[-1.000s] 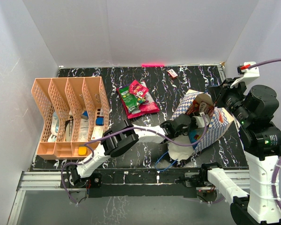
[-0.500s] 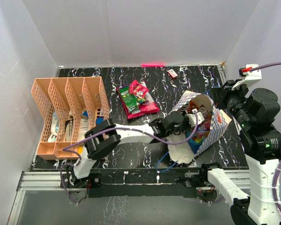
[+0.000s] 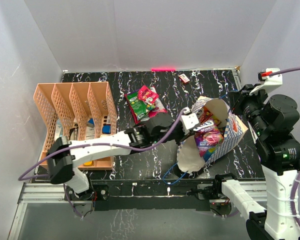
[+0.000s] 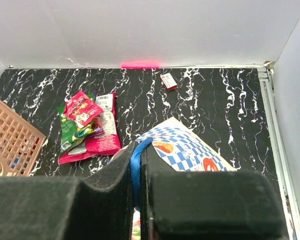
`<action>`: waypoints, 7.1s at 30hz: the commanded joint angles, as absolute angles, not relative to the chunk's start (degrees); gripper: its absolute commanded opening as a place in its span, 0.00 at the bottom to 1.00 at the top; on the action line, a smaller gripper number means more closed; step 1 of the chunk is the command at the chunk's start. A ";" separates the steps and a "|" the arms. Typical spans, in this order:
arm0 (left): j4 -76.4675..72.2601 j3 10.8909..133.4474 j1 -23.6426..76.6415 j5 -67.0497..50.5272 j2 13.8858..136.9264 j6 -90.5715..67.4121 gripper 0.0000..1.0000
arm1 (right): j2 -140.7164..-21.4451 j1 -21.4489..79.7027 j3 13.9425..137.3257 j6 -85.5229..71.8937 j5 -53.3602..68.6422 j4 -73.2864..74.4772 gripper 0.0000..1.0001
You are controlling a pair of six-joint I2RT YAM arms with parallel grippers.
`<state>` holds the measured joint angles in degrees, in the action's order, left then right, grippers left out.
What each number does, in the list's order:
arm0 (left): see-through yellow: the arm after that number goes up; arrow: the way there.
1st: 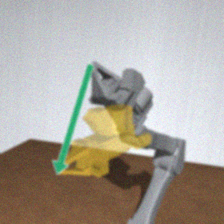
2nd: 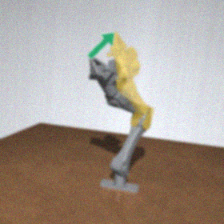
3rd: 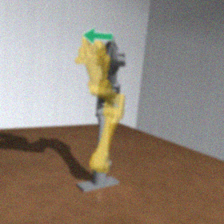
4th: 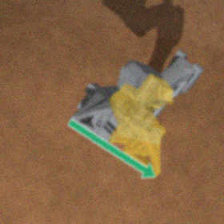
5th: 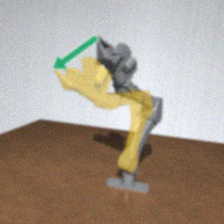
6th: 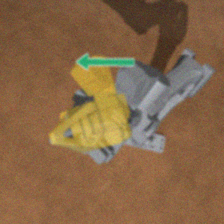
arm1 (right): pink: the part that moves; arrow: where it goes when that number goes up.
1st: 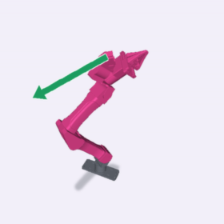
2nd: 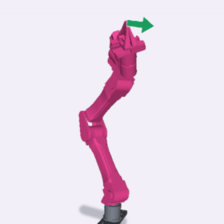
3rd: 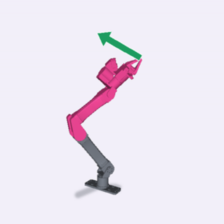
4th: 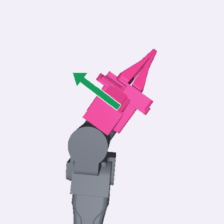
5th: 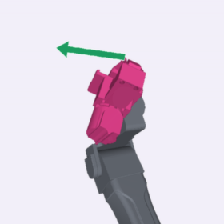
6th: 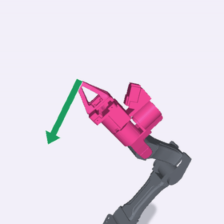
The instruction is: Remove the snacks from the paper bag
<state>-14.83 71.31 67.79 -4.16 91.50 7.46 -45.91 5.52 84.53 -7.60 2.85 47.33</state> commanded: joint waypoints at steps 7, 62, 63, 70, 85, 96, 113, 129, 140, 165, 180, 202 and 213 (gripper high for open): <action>-0.95 66.22 67.92 -6.46 65.60 2.66 0.00 | -44.17 5.50 84.42 -7.12 1.53 39.93 0.08; 13.43 39.67 67.76 28.41 53.39 -19.70 0.75 | -44.56 5.53 85.96 -5.94 1.33 40.45 0.08; 13.40 40.94 67.76 28.11 52.70 -19.49 0.79 | -44.37 5.58 85.89 -5.21 1.31 40.54 0.08; 5.24 47.53 67.72 19.57 53.15 -17.69 0.84 | -38.65 5.91 83.13 2.86 8.11 42.34 0.08; -8.98 48.08 67.66 -1.32 56.02 -18.14 0.88 | -28.43 5.90 71.28 -1.29 15.42 35.57 0.08; -13.13 60.75 67.89 -15.21 69.45 -19.97 0.82 | -41.36 5.88 77.91 -14.76 15.64 31.28 0.08; -7.54 66.44 68.47 -10.38 72.92 -20.91 0.73 | -53.76 5.89 89.49 -22.06 34.82 35.71 0.08; -8.10 61.76 78.69 11.18 76.61 -12.53 0.15 | -45.34 5.90 82.86 -18.88 27.39 41.04 0.08; -12.26 65.36 82.53 18.31 88.44 -11.69 0.05 | -45.32 5.90 83.47 -19.49 27.61 41.65 0.08; -26.65 64.82 81.08 20.81 106.67 -21.09 0.19 | -46.63 5.89 86.64 -18.07 26.77 43.83 0.08; -28.79 64.37 80.24 16.28 110.46 -20.72 0.69 | -47.24 5.89 87.80 -18.22 26.72 44.47 0.08; -23.84 72.78 72.73 11.31 120.61 -8.72 0.30 | -48.20 5.91 90.08 -17.96 26.44 46.46 0.08; -16.62 73.48 72.67 11.03 110.68 -9.12 0.00 | -46.77 5.88 86.50 -15.34 21.53 47.35 0.08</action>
<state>-22.90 73.84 72.95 11.79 117.99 -9.37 -48.45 5.67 86.46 -16.82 24.47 50.94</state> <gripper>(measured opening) 0.018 0.078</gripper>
